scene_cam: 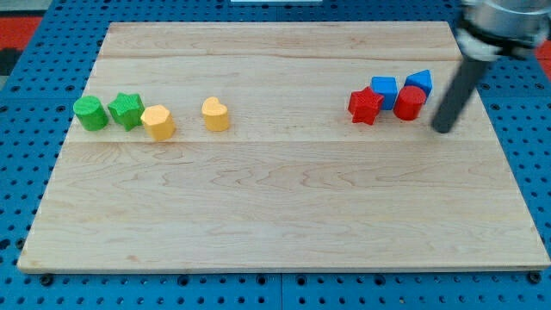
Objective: Move the green star to the center of the board
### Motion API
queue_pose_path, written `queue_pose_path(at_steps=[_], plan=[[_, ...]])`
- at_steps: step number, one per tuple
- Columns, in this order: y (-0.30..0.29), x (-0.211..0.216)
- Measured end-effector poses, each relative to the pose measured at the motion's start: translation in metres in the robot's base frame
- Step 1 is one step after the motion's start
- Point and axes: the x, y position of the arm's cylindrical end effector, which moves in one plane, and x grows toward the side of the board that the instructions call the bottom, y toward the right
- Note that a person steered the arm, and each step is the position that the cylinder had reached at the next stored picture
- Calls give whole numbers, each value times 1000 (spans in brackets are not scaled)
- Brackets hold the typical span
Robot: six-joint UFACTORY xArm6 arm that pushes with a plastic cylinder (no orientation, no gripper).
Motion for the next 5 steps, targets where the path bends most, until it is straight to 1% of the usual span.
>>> queue_pose_path(at_steps=[1,2,3,4,5], plan=[[-88,-49],[-171,-69],[-206,-76],[-206,-56],[-220,-54]])
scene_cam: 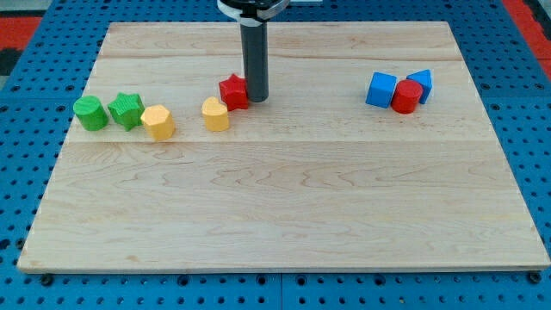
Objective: Move the green star to the center of the board
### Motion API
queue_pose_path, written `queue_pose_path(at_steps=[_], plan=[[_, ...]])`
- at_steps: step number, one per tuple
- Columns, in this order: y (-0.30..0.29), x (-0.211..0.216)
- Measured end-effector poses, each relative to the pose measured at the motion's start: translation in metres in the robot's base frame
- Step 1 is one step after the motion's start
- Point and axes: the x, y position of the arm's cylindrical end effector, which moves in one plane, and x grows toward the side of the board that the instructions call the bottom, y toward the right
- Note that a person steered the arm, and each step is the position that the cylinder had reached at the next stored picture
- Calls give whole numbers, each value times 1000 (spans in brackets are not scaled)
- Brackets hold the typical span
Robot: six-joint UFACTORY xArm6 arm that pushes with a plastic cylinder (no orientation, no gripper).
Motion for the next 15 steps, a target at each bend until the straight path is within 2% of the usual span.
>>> queue_pose_path(at_steps=[3,4,5,6,7,8,9,12,13,15], plan=[[-106,-6],[-131,21],[-173,-17],[-172,-53],[-163,-54],[-137,-80],[-137,-100],[-140,-104],[-114,-95],[11,-86]])
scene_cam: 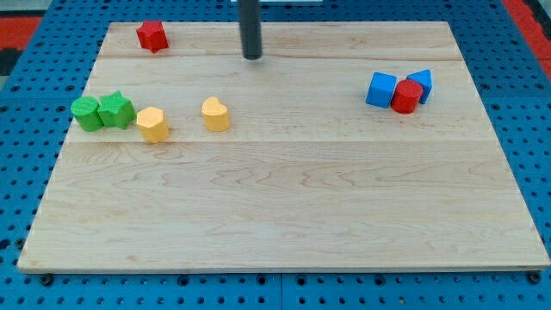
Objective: Move the green star to the center of the board
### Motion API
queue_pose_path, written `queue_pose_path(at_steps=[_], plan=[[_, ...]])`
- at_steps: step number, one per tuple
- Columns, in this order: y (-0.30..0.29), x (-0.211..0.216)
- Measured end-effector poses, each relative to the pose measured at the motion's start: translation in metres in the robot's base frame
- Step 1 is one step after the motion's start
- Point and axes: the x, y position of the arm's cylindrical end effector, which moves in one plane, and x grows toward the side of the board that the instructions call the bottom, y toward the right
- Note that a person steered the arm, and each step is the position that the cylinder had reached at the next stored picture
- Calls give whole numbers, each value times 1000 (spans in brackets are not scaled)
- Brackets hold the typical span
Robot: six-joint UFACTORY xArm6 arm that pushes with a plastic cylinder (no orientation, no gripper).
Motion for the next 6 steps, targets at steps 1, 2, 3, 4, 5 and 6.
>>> queue_pose_path(at_steps=[1,2,3,4,5,6], plan=[[51,25],[68,90],[110,170],[248,168],[273,100],[199,60]])
